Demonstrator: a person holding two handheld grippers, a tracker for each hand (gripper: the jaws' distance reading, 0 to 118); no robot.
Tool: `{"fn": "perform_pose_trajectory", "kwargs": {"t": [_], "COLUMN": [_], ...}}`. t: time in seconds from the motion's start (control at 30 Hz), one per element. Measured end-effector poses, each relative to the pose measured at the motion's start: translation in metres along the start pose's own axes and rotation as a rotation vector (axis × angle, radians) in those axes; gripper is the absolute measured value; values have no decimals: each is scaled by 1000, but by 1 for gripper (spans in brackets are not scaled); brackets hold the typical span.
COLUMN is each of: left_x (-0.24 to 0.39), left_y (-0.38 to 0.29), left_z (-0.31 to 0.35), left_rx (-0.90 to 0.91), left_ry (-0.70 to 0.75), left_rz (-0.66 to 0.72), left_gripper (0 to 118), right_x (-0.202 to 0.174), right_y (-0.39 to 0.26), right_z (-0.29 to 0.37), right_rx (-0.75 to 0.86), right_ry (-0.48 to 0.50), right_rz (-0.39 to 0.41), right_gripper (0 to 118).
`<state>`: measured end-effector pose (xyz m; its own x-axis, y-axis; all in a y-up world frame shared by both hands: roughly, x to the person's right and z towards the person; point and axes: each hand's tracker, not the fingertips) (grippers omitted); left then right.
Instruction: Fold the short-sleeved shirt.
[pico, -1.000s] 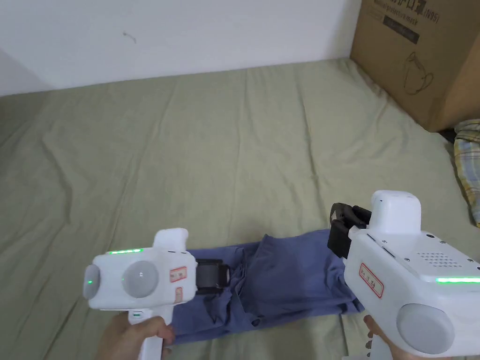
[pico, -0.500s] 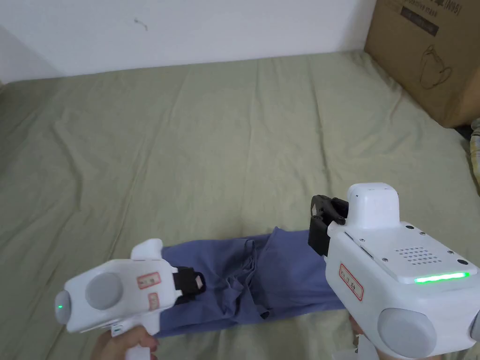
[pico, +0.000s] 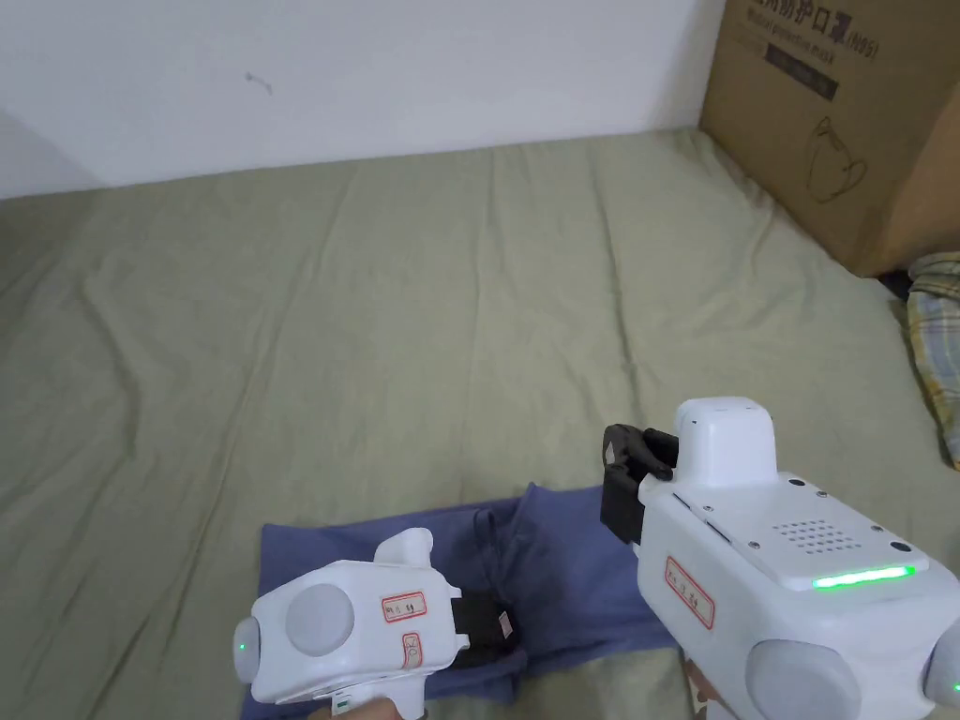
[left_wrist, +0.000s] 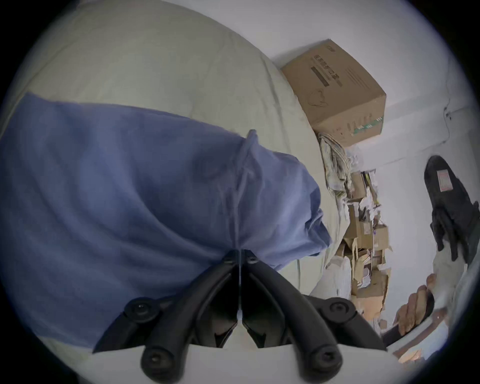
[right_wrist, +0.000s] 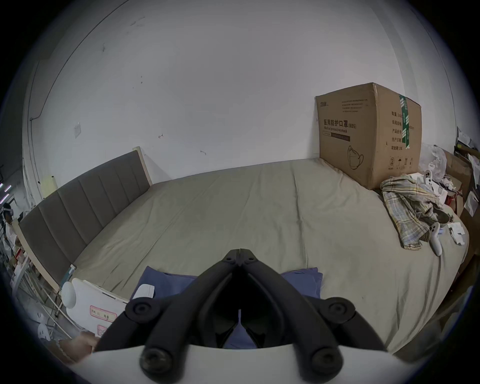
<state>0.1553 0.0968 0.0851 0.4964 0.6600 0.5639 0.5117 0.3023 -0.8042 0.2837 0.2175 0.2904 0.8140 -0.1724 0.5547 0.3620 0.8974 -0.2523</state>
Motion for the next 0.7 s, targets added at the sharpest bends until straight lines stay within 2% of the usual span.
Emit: {"fn": "perform_pose_trajectory", "kwargs": {"t": [0.1,0.23,0.43,0.7], "left_x": [11,7,-24,-119], "left_y": [-3,-1,9,-7], "left_z": [1,23,98,174], "left_rx": [-25,0,153,282], "left_ry": [4,-21,8,69], "left_rz": [-59,-57,-26,198], "left_gripper": [1,1,1,1], "right_x": [-1,-6,-17,-32], "right_y": [1,6,16,25], "right_z": [1,8,19,32], "right_rx": [3,32,90,203], "right_ry": [3,0,-17,-62], "right_rz": [-9,15,46,81], "right_gripper": [1,1,1,1]}}
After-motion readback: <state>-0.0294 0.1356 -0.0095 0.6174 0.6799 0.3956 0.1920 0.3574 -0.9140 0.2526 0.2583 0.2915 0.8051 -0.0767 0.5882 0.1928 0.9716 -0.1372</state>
